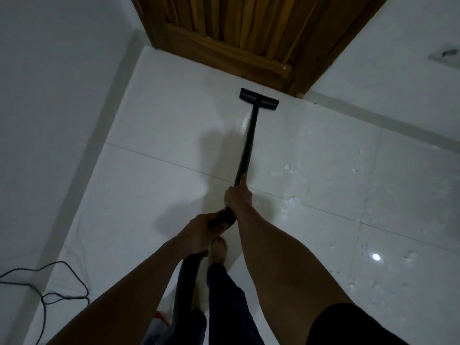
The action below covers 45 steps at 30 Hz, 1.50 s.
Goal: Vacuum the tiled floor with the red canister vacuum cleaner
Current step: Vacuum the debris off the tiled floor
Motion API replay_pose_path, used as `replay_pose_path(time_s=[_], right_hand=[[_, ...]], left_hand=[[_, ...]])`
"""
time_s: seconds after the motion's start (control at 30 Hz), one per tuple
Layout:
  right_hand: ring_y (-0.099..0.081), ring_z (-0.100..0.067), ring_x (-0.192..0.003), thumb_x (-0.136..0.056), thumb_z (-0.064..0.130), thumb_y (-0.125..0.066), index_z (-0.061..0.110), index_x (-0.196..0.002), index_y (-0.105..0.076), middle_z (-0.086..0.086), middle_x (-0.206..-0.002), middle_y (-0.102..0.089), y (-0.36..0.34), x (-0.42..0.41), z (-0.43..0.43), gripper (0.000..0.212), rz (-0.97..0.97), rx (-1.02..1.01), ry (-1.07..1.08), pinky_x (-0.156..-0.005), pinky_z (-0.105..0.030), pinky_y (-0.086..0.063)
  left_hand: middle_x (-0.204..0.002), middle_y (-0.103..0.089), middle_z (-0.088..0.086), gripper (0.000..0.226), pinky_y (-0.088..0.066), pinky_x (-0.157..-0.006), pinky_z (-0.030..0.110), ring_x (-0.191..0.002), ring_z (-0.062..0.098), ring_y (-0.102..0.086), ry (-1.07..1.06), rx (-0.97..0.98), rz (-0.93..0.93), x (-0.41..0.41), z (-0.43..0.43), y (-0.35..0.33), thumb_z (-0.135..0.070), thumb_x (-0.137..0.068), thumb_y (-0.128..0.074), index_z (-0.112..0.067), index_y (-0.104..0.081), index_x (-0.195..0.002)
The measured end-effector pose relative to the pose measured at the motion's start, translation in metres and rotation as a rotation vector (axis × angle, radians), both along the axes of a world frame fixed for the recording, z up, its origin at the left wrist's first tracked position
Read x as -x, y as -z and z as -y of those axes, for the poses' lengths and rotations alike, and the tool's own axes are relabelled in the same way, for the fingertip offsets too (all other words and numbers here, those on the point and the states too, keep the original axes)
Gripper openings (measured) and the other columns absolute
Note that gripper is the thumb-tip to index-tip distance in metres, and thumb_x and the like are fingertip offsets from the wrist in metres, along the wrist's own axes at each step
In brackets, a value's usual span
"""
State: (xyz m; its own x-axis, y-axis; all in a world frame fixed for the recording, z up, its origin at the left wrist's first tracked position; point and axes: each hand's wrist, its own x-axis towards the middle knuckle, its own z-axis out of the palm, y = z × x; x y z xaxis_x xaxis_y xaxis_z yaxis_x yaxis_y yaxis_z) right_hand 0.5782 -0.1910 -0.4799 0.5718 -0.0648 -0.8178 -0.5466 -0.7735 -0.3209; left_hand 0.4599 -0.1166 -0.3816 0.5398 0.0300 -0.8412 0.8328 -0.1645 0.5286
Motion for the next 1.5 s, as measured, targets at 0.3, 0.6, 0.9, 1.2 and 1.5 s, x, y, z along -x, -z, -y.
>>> replay_pose_path(time_s=[0.3,0.6,0.9,1.2,1.5], right_hand=[[-0.045,-0.014,-0.059,-0.092,0.015,-0.048,0.037,-0.156,-0.007,-0.012,-0.131,-0.059,0.008,-0.055,-0.004,0.08,0.046,0.016,-0.001,-0.046,-0.021,-0.033],[-0.052,-0.016,-0.069,-0.096,0.024,-0.044,0.04,-0.155,-0.007,-0.013,-0.126,-0.061,-0.007,0.012,0.005,0.071,0.063,-0.021,0.029,-0.059,-0.027,-0.041],[-0.055,-0.013,-0.072,-0.097,0.021,-0.043,0.038,-0.155,-0.005,-0.012,-0.132,-0.058,-0.048,0.105,0.018,0.072,0.111,-0.073,0.027,-0.059,-0.027,-0.048],[-0.06,-0.022,-0.088,-0.098,0.018,-0.044,0.034,-0.157,-0.006,-0.014,-0.127,-0.057,-0.112,0.268,0.073,0.072,0.184,-0.129,0.005,-0.08,-0.039,-0.057],[-0.061,-0.019,-0.083,-0.101,0.028,-0.047,0.031,-0.157,-0.008,-0.014,-0.125,-0.06,-0.131,0.444,0.165,0.068,0.19,-0.16,0.051,-0.063,-0.026,-0.049]], left_hand=[[-0.069,-0.059,0.001,0.048,-0.048,-0.054,0.027,-0.05,0.012,-0.055,-0.008,-0.021,0.057,-0.049,0.002,0.009,-0.036,-0.102,-0.053,-0.03,-0.043,-0.149],[-0.064,-0.06,-0.008,0.044,-0.045,-0.043,0.02,-0.037,0.0,-0.055,0.017,-0.033,0.016,0.008,0.003,-0.003,-0.034,-0.101,-0.055,-0.029,-0.051,-0.144],[-0.072,-0.061,0.009,0.046,-0.05,-0.042,0.027,-0.039,0.011,-0.056,0.034,0.002,0.054,0.106,0.009,-0.028,-0.038,-0.101,-0.055,-0.038,-0.045,-0.146],[-0.069,-0.061,0.002,0.043,-0.048,-0.043,0.025,-0.038,0.005,-0.055,0.075,-0.041,0.18,0.277,0.068,-0.07,-0.039,-0.102,-0.054,-0.032,-0.05,-0.144],[-0.103,-0.074,0.001,0.042,-0.058,-0.073,0.029,-0.084,0.015,-0.072,0.257,-0.096,0.26,0.445,0.146,-0.081,-0.049,-0.099,-0.053,-0.038,-0.052,-0.14]])
